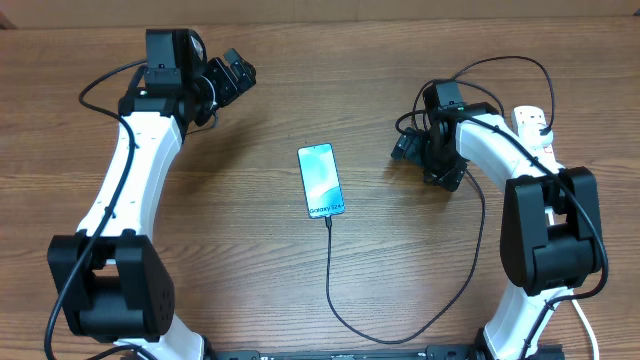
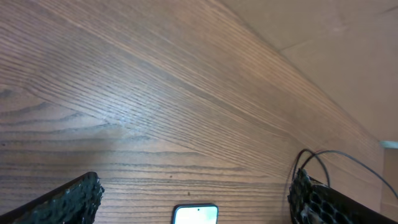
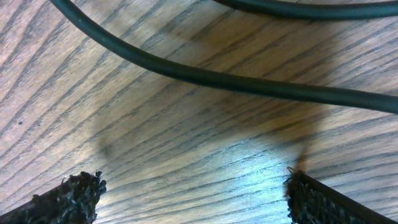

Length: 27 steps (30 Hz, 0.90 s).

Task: Plug charger to phone and switch on socket

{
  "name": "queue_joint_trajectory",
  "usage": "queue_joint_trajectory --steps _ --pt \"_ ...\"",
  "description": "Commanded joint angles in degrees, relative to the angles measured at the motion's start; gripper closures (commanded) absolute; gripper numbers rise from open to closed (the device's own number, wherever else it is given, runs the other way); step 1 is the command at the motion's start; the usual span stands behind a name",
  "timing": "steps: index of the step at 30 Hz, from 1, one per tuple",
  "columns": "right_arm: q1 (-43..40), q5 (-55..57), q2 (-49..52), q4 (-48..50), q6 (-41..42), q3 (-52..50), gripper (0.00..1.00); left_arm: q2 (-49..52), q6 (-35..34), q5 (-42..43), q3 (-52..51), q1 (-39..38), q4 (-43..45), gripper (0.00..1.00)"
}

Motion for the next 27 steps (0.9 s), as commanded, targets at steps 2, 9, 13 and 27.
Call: queue_joint_trajectory --steps 2,9,13,27 --pt "-0.26 -0.28 -1.64 0.35 -0.15 -0.15 0.00 -4.57 -0.35 -0.90 0.24 -1.51 0.07 0.00" --pt "-0.26 -0.28 -1.64 0.35 -0.15 -0.15 0.00 -6.45 -0.33 -0.90 0.24 -3.04 -0.07 0.00" --pt "-0.26 -0.28 -1.64 0.35 -0.15 -0.15 0.00 -6.62 -0.33 -0.90 0.24 -3.02 -0.11 0.01" --pt "-0.26 -0.28 -1.64 0.35 -0.15 -0.15 0.00 -6.62 -0.33 -0.96 0.24 -2.99 -0.13 0.00"
